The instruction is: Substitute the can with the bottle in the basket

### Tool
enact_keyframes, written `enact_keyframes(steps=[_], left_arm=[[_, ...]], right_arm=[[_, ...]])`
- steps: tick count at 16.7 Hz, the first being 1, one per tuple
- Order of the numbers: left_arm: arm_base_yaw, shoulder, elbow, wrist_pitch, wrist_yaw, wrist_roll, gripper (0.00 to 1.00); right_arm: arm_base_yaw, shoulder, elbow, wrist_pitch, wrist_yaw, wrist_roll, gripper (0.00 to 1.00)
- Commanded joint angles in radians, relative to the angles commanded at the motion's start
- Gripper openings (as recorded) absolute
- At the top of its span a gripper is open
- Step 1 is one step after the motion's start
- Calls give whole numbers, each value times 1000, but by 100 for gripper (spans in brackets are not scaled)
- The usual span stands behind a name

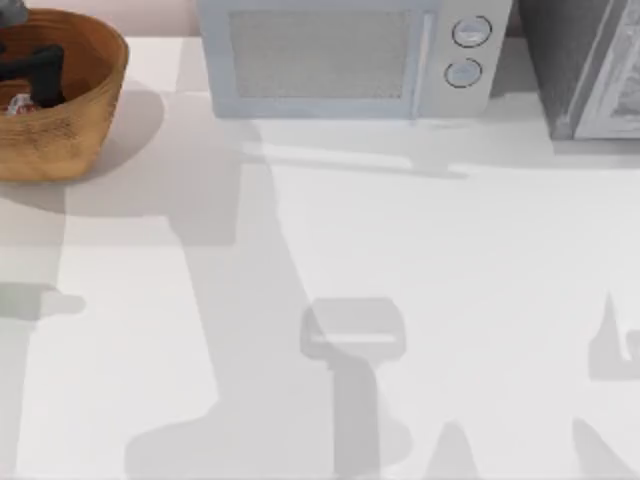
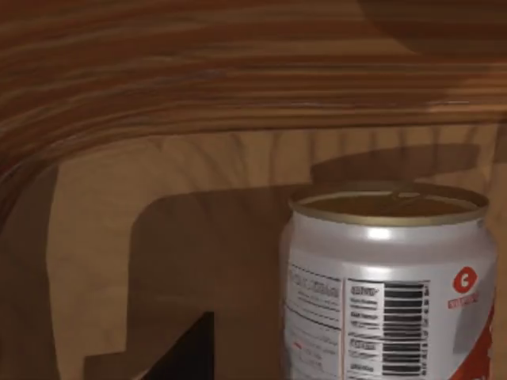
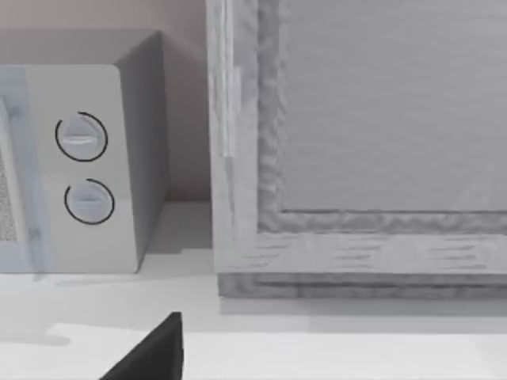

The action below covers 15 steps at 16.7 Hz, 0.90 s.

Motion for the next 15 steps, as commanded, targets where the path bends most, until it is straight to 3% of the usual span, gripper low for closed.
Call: enact_keyframes(steps=[10,15], left_arm=[[0,0,0,0,0,0,2],[0,0,0,0,0,0,0]], right_arm=[[0,0,0,0,0,0,100],[0,0,0,0,0,0,100]])
